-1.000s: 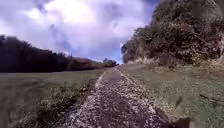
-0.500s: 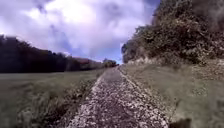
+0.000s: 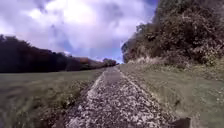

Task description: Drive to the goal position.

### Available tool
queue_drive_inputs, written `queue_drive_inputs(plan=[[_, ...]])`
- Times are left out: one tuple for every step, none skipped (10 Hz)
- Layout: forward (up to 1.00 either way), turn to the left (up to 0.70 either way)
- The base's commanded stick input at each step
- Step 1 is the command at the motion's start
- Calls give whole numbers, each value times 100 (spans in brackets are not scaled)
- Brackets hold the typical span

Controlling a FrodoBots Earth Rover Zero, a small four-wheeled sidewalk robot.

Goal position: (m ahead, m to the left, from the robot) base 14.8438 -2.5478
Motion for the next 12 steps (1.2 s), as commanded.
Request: queue_drive_inputs(plan=[[85, 0], [85, 0], [85, 0], [85, 0], [85, 0], [85, 0], [85, 0], [85, 0], [85, 0], [85, 0], [85, 0], [85, 0]])
